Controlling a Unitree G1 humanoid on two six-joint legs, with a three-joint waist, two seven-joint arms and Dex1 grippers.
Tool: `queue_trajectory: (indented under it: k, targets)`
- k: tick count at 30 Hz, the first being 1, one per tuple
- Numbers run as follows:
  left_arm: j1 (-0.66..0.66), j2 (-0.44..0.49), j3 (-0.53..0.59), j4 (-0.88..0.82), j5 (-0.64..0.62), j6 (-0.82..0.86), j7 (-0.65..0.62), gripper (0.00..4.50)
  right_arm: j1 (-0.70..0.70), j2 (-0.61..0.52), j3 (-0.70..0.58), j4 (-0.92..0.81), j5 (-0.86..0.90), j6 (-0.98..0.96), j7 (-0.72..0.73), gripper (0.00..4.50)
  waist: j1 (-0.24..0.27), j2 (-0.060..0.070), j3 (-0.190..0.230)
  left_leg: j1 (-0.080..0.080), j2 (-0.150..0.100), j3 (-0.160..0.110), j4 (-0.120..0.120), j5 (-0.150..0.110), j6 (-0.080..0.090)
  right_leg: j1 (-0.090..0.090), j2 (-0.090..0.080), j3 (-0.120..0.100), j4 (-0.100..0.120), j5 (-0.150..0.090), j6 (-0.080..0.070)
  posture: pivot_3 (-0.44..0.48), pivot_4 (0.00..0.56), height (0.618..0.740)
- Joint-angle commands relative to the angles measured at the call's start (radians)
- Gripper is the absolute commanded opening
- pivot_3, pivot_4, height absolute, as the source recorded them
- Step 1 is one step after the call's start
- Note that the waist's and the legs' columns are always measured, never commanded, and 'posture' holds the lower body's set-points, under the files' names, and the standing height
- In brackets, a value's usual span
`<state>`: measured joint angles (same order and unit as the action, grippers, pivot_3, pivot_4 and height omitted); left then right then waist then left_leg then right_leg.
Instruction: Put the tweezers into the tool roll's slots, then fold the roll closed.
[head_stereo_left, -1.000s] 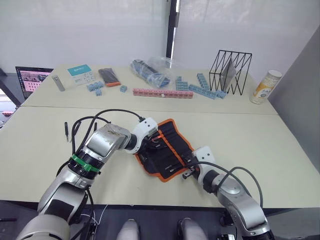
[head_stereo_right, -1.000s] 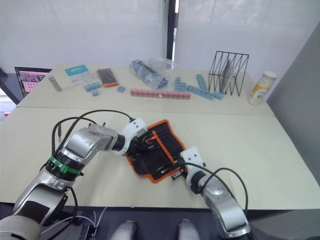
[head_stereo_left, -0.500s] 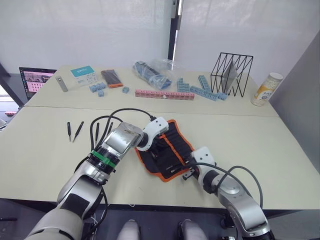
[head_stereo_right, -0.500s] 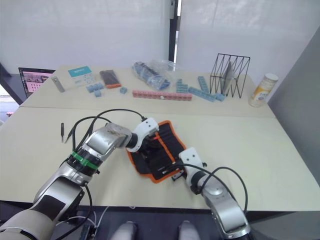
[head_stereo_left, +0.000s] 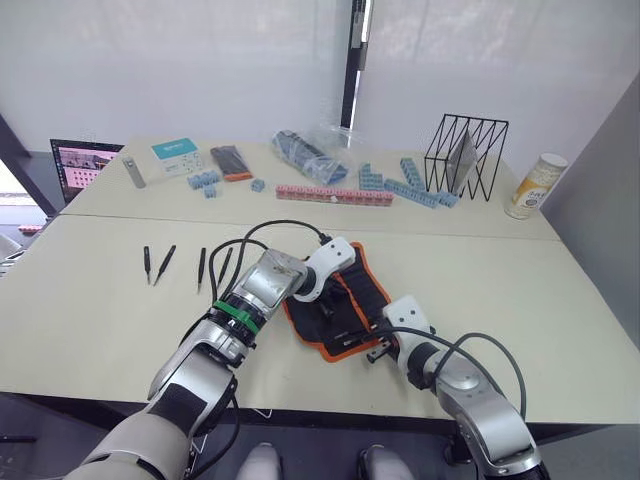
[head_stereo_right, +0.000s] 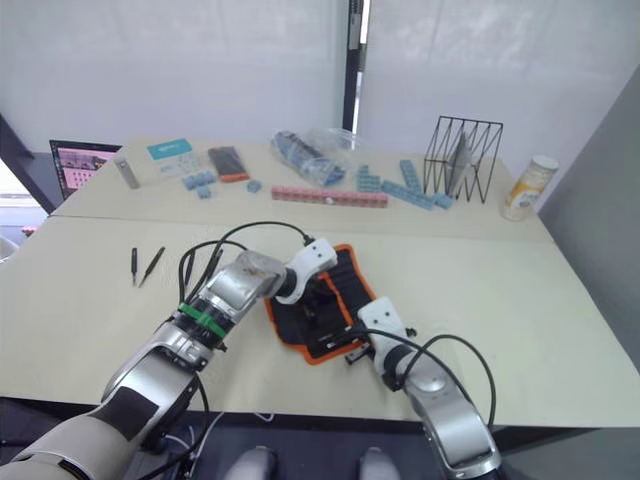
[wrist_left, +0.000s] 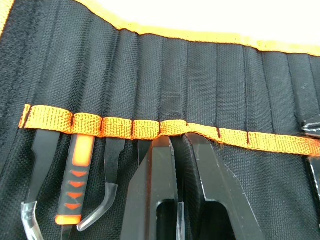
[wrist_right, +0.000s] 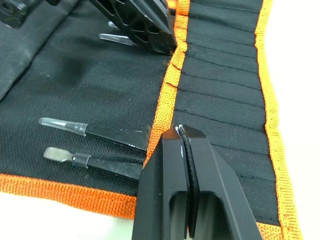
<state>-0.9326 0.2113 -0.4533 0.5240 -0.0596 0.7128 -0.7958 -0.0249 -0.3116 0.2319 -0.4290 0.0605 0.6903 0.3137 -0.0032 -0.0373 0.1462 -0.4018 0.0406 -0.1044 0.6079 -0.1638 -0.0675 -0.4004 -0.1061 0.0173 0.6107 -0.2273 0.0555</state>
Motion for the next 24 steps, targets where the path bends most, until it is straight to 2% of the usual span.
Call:
queue_trajectory:
  k: [1,2,4,5,9,12,13,15,18,22,24]
  targets:
    - [0.017,0.000,-0.005,0.016,0.040,-0.017,0.009,0.00,0.063,0.002,0.103,0.060,0.018,0.091,0.047,0.01,-0.001,0.000,0.000,0.000,0.000,0.000,0.000,0.000,0.000,0.000,0.000,0.000,0.000,0.000,0.000,0.000,0.150,0.737]
    - [0.020,0.010,-0.001,0.006,0.042,-0.017,0.002,0.00,0.063,0.003,0.101,0.063,0.017,0.092,0.046,0.01,-0.002,0.000,-0.001,0.000,0.000,0.000,0.000,0.000,0.000,0.000,0.000,0.000,0.000,0.000,0.000,0.000,0.150,0.737]
    - [0.025,0.039,0.008,-0.027,0.044,-0.016,-0.012,0.82,0.061,0.005,0.098,0.069,0.014,0.092,0.041,0.00,-0.006,0.000,-0.001,0.001,0.000,0.000,0.000,0.000,0.000,0.000,0.000,0.000,0.000,0.000,0.000,0.000,0.150,0.737]
    - [0.027,0.051,0.012,-0.046,0.043,-0.010,-0.021,1.09,0.060,0.006,0.096,0.072,0.013,0.091,0.040,0.00,-0.009,0.000,-0.001,0.001,0.000,0.000,0.000,0.000,0.000,0.000,0.000,0.000,0.000,0.000,0.000,0.000,0.150,0.737]
    - [0.063,0.153,0.050,-0.255,0.001,0.084,-0.089,2.45,0.055,0.010,0.089,0.088,0.005,0.083,0.031,0.00,-0.025,0.001,0.000,0.000,0.002,0.000,-0.003,0.000,0.000,-0.003,0.000,0.000,0.001,0.000,0.000,0.000,0.150,0.737]
    - [0.114,0.224,0.123,-0.430,-0.067,0.183,-0.112,3.47,0.051,0.009,0.083,0.095,0.002,0.080,0.029,0.00,-0.036,0.002,0.000,0.000,0.002,0.000,-0.005,0.000,0.000,-0.004,0.001,-0.001,0.002,0.000,0.000,0.000,0.150,0.737]
    - [0.134,0.249,0.148,-0.482,-0.086,0.211,-0.115,3.63,0.051,0.007,0.082,0.096,0.002,0.079,0.030,0.00,-0.037,0.002,0.000,-0.001,0.002,0.000,-0.006,0.000,0.001,-0.005,0.001,-0.001,0.002,0.000,0.000,0.000,0.150,0.737]
    - [0.175,0.289,0.197,-0.565,-0.119,0.259,-0.109,4.38,0.051,0.004,0.080,0.096,0.001,0.076,0.034,0.00,-0.039,0.002,0.000,0.001,0.002,0.000,-0.008,0.001,0.002,-0.004,0.001,-0.001,0.001,0.000,0.000,0.000,0.150,0.737]
    - [0.275,0.336,0.354,-0.704,-0.206,0.305,-0.097,4.45,0.045,-0.002,0.078,0.102,-0.001,0.069,0.041,0.00,-0.042,0.002,0.001,0.003,0.003,0.000,-0.010,0.001,0.002,-0.004,0.001,-0.001,0.001,-0.001,-0.001,0.000,0.150,0.737]
    - [0.487,0.359,0.548,-0.816,-0.212,0.112,-0.021,4.45,0.034,-0.011,0.073,0.108,-0.001,0.060,0.052,0.00,-0.041,0.002,0.001,0.003,0.004,0.000,-0.012,0.000,0.001,-0.004,0.001,-0.002,0.001,-0.001,-0.003,0.000,0.150,0.737]
    - [0.609,0.373,0.647,-0.864,-0.229,0.078,-0.002,4.45,0.026,-0.014,0.068,0.108,0.000,0.051,0.059,0.00,-0.041,0.002,0.001,0.004,0.004,0.001,-0.012,0.000,0.000,-0.005,0.001,-0.001,0.000,-0.002,-0.003,0.000,0.150,0.737]
